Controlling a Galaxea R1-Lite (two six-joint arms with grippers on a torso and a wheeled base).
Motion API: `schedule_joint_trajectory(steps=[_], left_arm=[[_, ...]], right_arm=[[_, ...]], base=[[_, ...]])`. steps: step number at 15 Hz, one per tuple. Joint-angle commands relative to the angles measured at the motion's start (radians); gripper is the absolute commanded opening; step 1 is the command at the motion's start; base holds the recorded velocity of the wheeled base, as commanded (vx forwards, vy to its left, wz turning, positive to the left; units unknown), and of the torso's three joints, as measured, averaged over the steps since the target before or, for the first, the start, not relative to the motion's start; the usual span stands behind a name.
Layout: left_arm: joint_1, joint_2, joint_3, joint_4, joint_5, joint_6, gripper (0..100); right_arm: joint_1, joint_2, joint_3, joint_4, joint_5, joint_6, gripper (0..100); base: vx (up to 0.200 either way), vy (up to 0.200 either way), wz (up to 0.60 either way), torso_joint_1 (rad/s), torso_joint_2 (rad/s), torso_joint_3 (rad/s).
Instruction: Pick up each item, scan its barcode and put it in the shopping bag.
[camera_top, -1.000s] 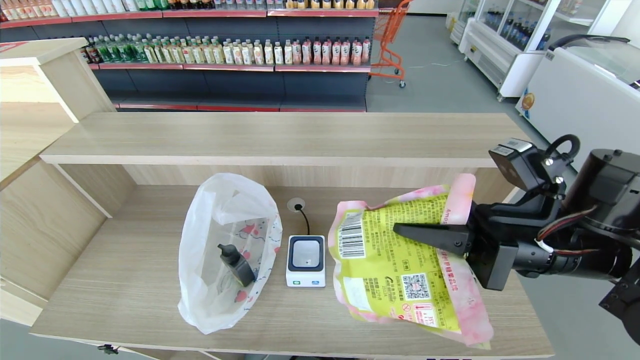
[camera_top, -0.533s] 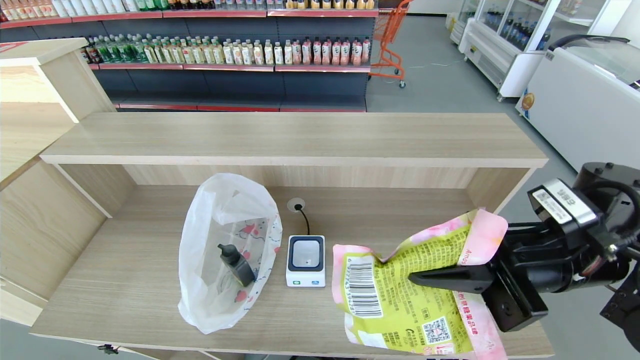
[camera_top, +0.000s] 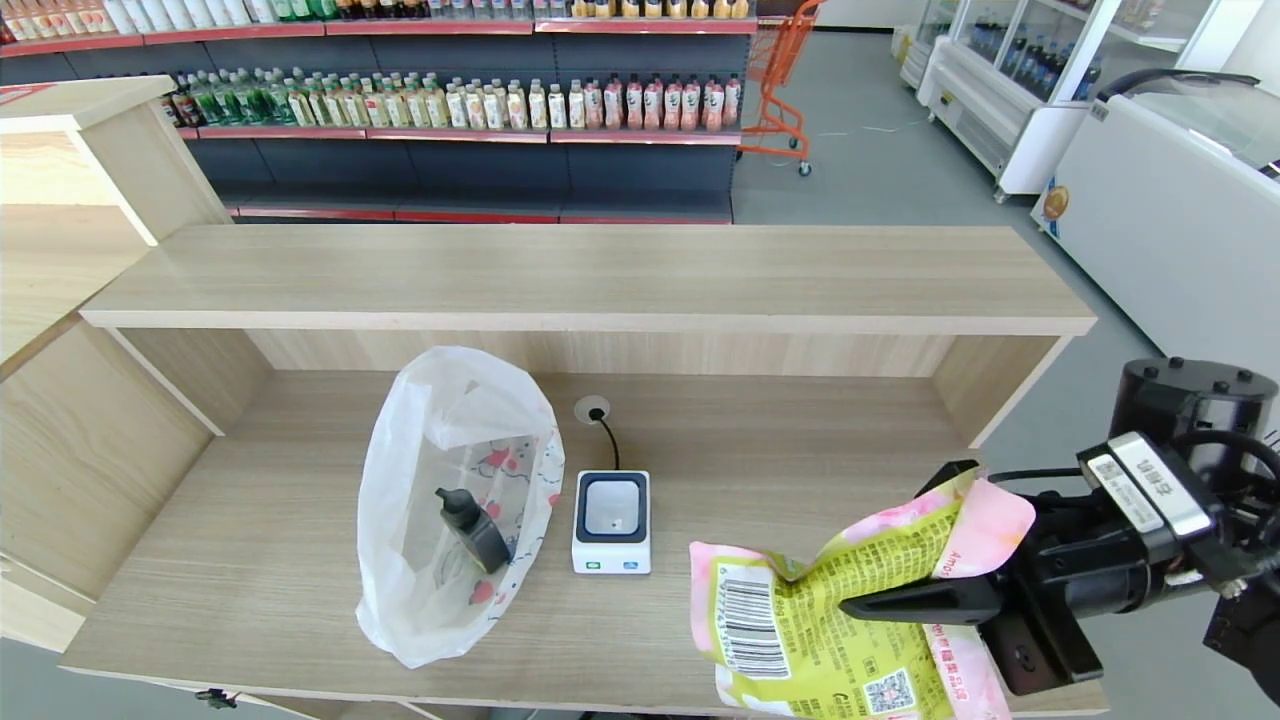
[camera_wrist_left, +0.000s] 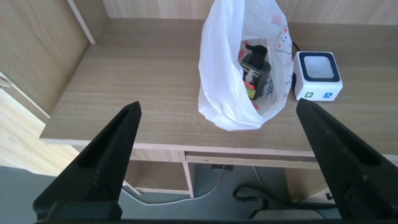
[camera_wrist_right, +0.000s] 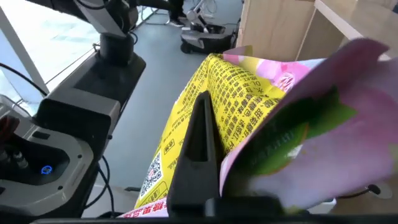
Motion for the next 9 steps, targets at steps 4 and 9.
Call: schedule_joint_trajectory(steps=[4,9], left_arm=[[0.000,0.001,0.000,0.000,0.000,0.000,100],[0.000,0.001,0.000,0.000,0.000,0.000,100]], right_arm=[[-0.016,-0.039,-0.004,0.151,0.016,-0.118,0],[-0.020,-0.057,-0.002,0.193,0.014,-0.129,0]], base=[[0.000,0.000,0.00,0.000,0.00,0.000],[0.000,0.000,0.00,0.000,0.00,0.000]])
